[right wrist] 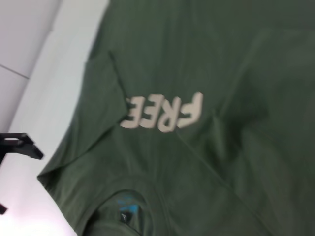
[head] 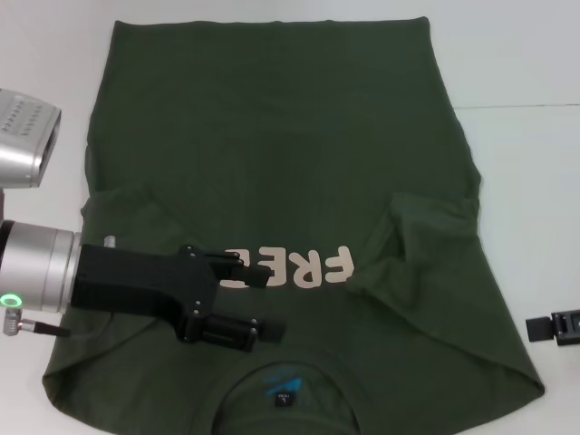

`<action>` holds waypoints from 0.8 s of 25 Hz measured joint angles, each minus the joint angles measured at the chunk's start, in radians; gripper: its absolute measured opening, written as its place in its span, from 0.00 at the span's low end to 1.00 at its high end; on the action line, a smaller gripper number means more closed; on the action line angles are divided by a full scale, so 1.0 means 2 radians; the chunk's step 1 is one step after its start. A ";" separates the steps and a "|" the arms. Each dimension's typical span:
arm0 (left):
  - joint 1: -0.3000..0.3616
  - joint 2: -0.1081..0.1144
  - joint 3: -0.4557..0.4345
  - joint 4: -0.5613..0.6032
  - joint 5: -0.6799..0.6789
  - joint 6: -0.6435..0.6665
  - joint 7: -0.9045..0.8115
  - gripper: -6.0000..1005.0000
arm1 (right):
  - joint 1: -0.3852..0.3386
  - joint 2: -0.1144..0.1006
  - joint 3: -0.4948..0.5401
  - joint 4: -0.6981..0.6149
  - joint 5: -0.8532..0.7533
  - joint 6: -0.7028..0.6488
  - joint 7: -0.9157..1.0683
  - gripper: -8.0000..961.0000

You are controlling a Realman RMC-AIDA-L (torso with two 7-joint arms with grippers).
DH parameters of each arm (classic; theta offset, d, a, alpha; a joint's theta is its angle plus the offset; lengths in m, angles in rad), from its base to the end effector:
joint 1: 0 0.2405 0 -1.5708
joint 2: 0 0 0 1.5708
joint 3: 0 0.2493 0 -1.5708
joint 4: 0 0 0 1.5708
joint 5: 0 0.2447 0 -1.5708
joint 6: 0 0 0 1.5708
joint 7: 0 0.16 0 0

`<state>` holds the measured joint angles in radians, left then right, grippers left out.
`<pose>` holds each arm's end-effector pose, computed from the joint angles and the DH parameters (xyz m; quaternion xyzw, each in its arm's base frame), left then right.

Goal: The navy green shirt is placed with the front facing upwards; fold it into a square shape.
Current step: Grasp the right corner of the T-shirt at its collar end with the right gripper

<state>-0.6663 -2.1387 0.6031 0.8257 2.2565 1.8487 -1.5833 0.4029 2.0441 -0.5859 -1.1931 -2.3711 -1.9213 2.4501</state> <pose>-0.2135 0.3515 -0.0057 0.9610 0.1952 0.1948 0.0211 0.3031 0.3061 0.0991 -0.7803 0.6136 0.0865 0.0844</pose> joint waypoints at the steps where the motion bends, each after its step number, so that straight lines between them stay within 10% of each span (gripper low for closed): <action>1: 0.000 0.000 0.001 0.000 0.000 -0.001 0.000 0.84 | 0.002 -0.002 -0.001 0.004 -0.006 0.000 0.007 0.91; 20: -0.001 -0.001 0.021 0.001 0.000 -0.009 -0.003 0.84 | 0.066 -0.018 -0.004 0.047 -0.118 0.007 0.080 0.91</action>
<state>-0.6688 -2.1414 0.6449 0.8272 2.2564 1.8307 -1.5892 0.5355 2.0080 -0.5941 -1.0998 -2.6075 -1.9080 2.6108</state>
